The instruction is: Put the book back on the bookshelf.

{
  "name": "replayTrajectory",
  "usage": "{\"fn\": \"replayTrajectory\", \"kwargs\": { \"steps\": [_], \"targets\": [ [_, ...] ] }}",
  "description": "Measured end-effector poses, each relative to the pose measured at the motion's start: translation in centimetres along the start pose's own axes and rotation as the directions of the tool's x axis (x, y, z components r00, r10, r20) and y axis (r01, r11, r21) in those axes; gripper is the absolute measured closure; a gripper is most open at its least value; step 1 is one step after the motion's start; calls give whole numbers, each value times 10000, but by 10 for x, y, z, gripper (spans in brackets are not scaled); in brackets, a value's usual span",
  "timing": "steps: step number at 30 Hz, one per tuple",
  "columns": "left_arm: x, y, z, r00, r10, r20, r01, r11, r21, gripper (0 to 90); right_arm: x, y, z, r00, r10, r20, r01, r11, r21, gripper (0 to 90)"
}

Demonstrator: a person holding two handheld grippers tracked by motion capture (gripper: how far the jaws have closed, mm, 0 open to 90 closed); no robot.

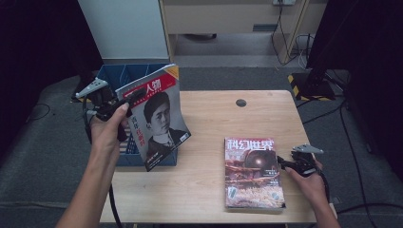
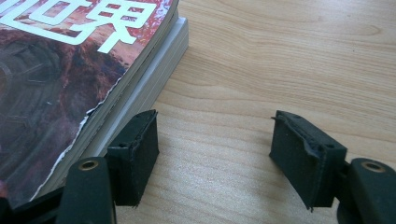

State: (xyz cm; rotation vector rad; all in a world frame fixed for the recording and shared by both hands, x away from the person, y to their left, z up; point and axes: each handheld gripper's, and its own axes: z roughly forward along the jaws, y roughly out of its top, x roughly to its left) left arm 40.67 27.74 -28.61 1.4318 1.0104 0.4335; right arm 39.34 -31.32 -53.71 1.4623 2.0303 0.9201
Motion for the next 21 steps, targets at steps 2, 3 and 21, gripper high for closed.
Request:
{"fn": "replayTrajectory", "kwargs": {
  "steps": [2,3,21],
  "targets": [
    [4,1,-7,9999,15,-123,-15,10000,-62,860,0,0,0,10000,3,2,-3,10000,2,317],
    [4,1,-7,9999,15,-123,-15,10000,-62,860,0,0,0,10000,3,2,-3,10000,2,317],
    [27,12,-35,9974,-46,-719,30,9997,-229,860,1,0,0,10000,-8,22,8,10000,3,307]
  ]
}}
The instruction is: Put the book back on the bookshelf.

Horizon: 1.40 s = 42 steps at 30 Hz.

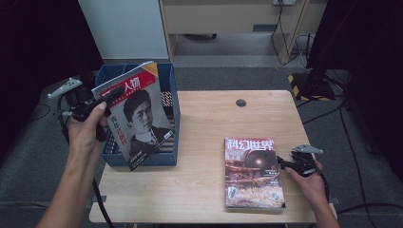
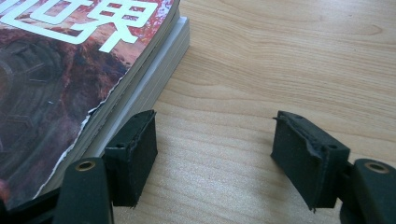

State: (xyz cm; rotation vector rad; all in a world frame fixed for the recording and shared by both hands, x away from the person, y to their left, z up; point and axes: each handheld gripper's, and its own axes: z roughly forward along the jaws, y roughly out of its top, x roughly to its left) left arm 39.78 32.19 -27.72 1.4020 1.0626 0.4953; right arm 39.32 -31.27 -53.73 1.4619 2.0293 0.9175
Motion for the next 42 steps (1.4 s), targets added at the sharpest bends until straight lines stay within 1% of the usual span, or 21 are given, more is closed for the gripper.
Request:
{"fn": "replayTrajectory", "kwargs": {
  "steps": [1,3,6,8,13,18,23,32,37,39,40,42],
  "targets": [
    [1,1,-1,10000,0,-24,0,10000,-11,860,0,0,0,10000,0,0,0,10000,0,307],
    [3,3,-5,9998,167,-145,-167,9999,-24,859,0,0,0,10000,4,3,-4,10000,1,307],
    [5,4,-9,9996,185,-215,-187,9998,-92,859,0,0,0,10000,5,7,-5,10000,1,307],
    [9,4,-14,9996,113,-254,-117,9998,-155,859,0,0,0,10000,6,6,-6,10000,1,307],
    [12,5,-18,9994,107,-327,-114,9997,-204,859,0,0,0,10000,6,16,-6,10000,-1,307],
    [16,6,-22,9988,-5,-483,-10,9995,-318,859,0,0,0,10000,10,20,-10,10000,-2,307],
    [19,7,-27,9985,8,-550,-28,9994,-357,859,0,0,0,10000,12,18,-12,10000,-2,306],
    [25,11,-42,9974,18,-727,-57,9986,-533,859,0,0,0,10000,15,20,-15,10000,-2,306],
    [30,13,-51,9962,-40,-871,-19,9977,-680,859,0,0,0,10000,16,20,-16,10000,1,306],
    [32,14,-56,9954,14,-960,-81,9975,-698,858,0,0,0,10000,13,20,-13,10000,0,307],
    [34,15,-60,9946,30,-1042,-105,9974,-716,858,0,0,0,10000,16,20,-16,10000,0,306],
    [35,15,-63,9942,20,-1079,-98,9973,-726,858,0,0,0,10000,15,19,-15,10000,1,306]
  ]
}}
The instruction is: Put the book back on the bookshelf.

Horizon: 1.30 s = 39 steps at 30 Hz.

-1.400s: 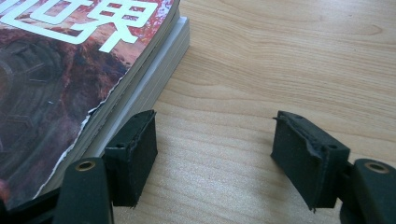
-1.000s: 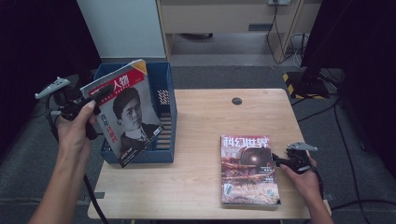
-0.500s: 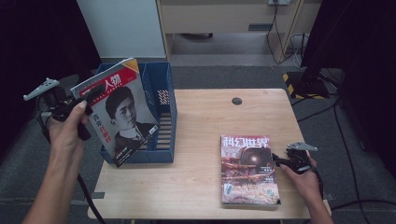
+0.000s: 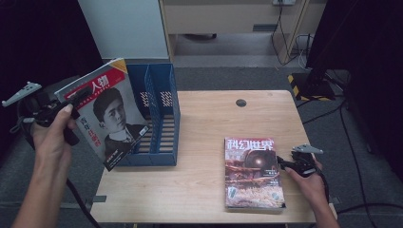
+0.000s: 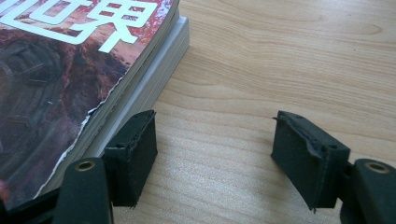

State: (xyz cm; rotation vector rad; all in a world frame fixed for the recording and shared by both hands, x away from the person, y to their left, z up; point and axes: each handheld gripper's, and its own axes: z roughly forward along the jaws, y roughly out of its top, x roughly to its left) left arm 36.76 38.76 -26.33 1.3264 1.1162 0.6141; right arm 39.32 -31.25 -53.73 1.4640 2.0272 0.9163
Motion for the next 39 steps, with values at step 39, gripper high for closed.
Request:
{"fn": "replayTrajectory", "kwargs": {
  "steps": [39],
  "targets": [
    [45,19,-28,9943,250,-1032,-275,9993,-234,857,0,0,0,10000,2,3,-2,10000,-1,306]
  ]
}}
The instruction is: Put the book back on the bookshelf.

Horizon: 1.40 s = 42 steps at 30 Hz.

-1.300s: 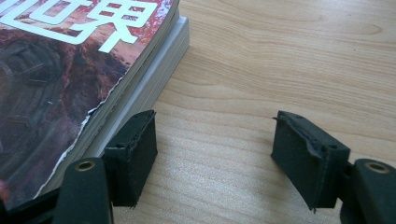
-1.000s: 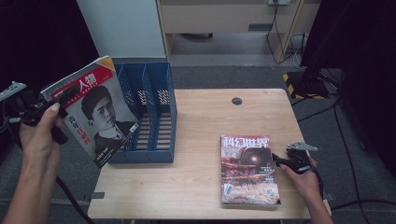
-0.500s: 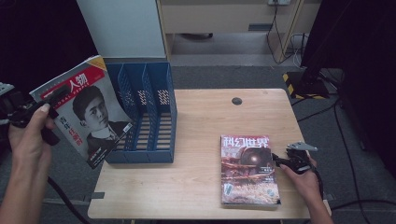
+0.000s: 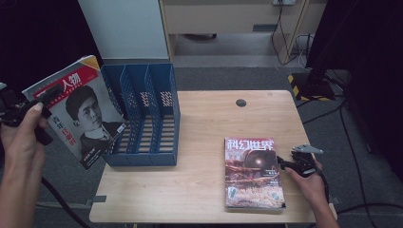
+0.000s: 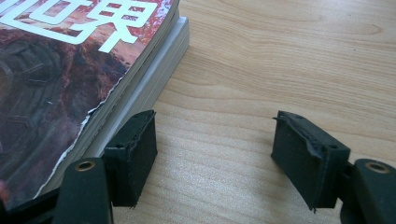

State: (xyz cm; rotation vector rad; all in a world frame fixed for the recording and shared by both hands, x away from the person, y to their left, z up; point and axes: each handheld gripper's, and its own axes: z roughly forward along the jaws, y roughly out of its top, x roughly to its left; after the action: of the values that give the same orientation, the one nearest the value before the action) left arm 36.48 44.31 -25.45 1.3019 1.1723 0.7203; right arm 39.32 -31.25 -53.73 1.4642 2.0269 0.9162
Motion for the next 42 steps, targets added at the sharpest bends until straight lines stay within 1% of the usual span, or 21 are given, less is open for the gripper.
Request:
{"fn": "replayTrajectory", "kwargs": {
  "steps": [3,4,5,8,9,13,18,21,22,27,34,42],
  "targets": [
    [6,-1,8,10000,43,-32,-43,10000,-14,857,0,0,0,10000,-1,29,1,10000,-14,306],
    [6,-1,8,10000,43,-32,-43,10000,-14,856,0,0,0,10000,-1,29,1,10000,-14,306],
    [7,-2,13,9999,85,-60,-85,10000,27,857,0,0,0,10000,-10,16,10,10000,-3,305],
    [8,-4,20,9998,184,-127,-183,9998,69,857,0,0,0,10000,3,27,-3,10000,-4,305],
    [8,-4,20,9998,184,-127,-183,9998,69,857,0,0,0,10000,3,27,-3,10000,-4,305],
    [8,-7,29,9992,326,-221,-322,9994,160,856,1,0,0,10000,-23,67,23,10000,-28,305],
    [6,-9,40,9990,366,-239,-361,9991,214,856,2,0,0,9999,-82,94,82,10000,-28,306],
    [5,-10,44,9990,358,-265,-352,9991,239,856,2,0,0,9999,-82,89,82,10000,-26,306],
    [4,-12,48,9986,416,-313,-407,9988,282,856,2,0,0,9999,-72,84,72,10000,-16,305],
    [3,-13,53,9983,445,-381,-433,9986,319,856,2,0,0,9999,-76,78,76,10000,-9,306],
    [-2,-15,62,9989,398,-231,-392,9988,298,856,2,0,0,9999,-110,80,110,9999,-21,306],
    [-6,-16,69,9995,301,-34,-300,9992,280,856,2,0,0,9999,-94,81,94,10000,-26,305]
  ]
}}
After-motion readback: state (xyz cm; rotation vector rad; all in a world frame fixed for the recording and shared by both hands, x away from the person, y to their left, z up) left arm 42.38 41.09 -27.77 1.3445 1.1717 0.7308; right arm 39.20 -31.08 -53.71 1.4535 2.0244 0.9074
